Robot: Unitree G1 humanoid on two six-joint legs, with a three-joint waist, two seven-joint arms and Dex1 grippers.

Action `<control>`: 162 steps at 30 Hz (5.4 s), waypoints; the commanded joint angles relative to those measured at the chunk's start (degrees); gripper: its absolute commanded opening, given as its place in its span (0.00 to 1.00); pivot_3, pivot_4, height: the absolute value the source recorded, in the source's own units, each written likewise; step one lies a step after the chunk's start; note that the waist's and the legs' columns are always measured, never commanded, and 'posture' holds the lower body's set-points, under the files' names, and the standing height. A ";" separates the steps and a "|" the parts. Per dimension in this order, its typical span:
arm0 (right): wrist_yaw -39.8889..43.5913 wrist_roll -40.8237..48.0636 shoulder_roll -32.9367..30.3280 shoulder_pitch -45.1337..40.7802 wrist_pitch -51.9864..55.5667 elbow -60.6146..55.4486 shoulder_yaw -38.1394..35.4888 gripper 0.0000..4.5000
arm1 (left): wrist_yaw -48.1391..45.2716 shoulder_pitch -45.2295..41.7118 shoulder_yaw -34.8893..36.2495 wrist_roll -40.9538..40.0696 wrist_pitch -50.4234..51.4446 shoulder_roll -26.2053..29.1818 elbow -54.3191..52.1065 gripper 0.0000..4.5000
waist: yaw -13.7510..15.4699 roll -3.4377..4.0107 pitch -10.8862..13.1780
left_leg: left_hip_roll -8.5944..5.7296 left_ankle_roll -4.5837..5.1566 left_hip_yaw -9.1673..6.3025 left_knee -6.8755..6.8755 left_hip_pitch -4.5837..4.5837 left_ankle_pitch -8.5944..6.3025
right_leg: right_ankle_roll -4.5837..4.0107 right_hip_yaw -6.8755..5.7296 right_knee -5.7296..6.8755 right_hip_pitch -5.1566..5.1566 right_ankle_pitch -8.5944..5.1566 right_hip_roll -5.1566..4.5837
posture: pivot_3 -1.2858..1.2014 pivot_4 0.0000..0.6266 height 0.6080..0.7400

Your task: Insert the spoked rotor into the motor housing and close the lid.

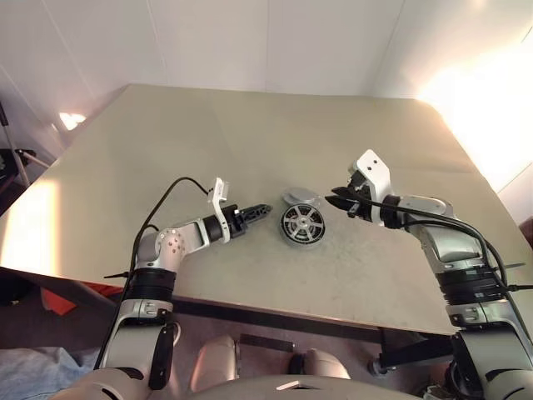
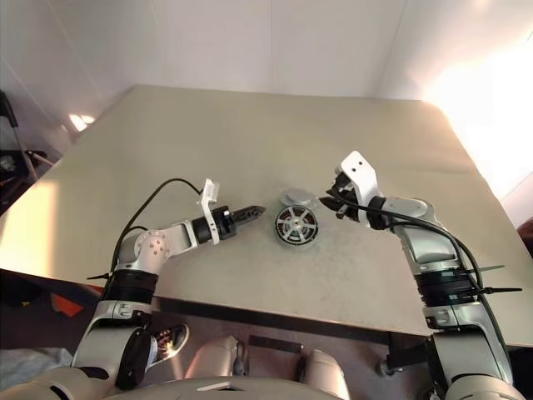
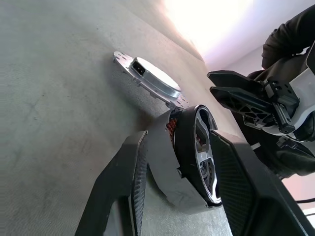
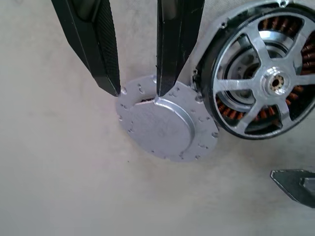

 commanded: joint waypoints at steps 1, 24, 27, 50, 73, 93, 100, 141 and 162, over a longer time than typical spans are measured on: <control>-0.30 0.07 1.68 -3.11 -0.86 0.84 0.46 0.28 | -0.18 -0.56 0.43 -0.21 -0.61 0.17 -1.18 0.47 | 0.00 0.00 0.00 | 0.00 0.00 0.00 0.00 0.00 0.00 | 0.00 0.00 0.01 0.00 0.00 0.00 | 0.52 0.00 1.00; 0.15 -0.75 5.03 -9.90 -0.26 11.29 0.58 0.63 | 0.84 -0.40 0.91 -0.21 -0.72 0.37 -1.66 0.47 | 0.06 0.02 0.02 | 0.00 -0.07 0.00 0.01 -0.13 0.04 | -0.02 0.00 0.05 -0.11 0.01 0.00 | 0.52 0.00 1.00; 2.10 0.56 2.53 -6.51 2.38 3.39 0.50 0.63 | 1.05 0.26 1.06 -0.46 -0.51 0.49 -2.27 0.47 | 0.12 0.02 0.02 | 0.00 -0.05 0.00 0.02 -0.22 0.04 | -0.01 0.00 0.03 -0.16 0.01 0.00 | 0.52 0.00 1.00; -0.50 3.42 -2.05 3.34 13.25 -8.81 0.73 0.63 | 1.26 0.45 0.61 0.09 -0.99 0.08 -1.08 0.47 | 0.06 0.02 0.01 | 0.00 -0.09 0.00 -0.08 0.17 0.04 | 0.02 0.01 0.00 0.11 0.00 0.01 | 0.52 0.00 1.00; 0.69 7.46 -2.36 3.14 16.44 -13.57 -0.42 0.00 | 2.07 0.72 0.93 0.68 -1.74 -0.28 -0.16 0.47 | 0.11 0.02 0.02 | -0.01 -0.09 0.00 -0.08 0.15 0.04 | 0.02 0.01 -0.01 0.12 -0.01 0.00 | 0.52 0.00 1.00; 1.74 3.69 -8.38 -0.97 8.74 -1.72 -0.55 0.00 | 1.73 0.82 0.95 1.06 -1.98 -0.08 0.40 0.47 | 0.17 0.03 0.02 | -0.04 -0.10 0.00 -0.09 0.14 0.04 | 0.02 0.01 -0.06 0.12 -0.01 -0.01 | 0.52 0.00 1.00; 1.93 -0.39 -7.44 -2.64 3.56 6.89 1.07 0.00 | 1.85 0.86 0.84 1.07 -1.88 -0.19 0.22 0.47 | 0.01 0.03 0.02 | -0.03 -0.08 0.00 -0.10 0.06 0.05 | 0.01 0.01 -0.03 0.00 0.00 0.00 | 0.52 0.00 1.00; 0.26 -18.58 0.88 -5.96 -4.78 -5.93 19.88 0.37 | 2.44 1.74 1.77 1.10 -0.94 0.65 -0.91 0.47 | -0.18 0.03 0.02 | 0.00 -0.09 -0.01 -0.04 0.15 0.04 | -0.01 0.01 0.07 0.10 0.01 0.00 | 0.52 0.00 1.00; -4.80 -13.95 0.78 -11.84 1.78 0.29 8.15 0.37 | 1.69 0.69 0.58 2.34 -1.12 1.11 0.85 0.47 | -0.16 0.04 0.02 | 0.00 -0.14 0.00 -0.04 0.19 0.07 | -0.02 0.02 0.11 0.11 0.02 0.00 | 0.52 0.00 1.00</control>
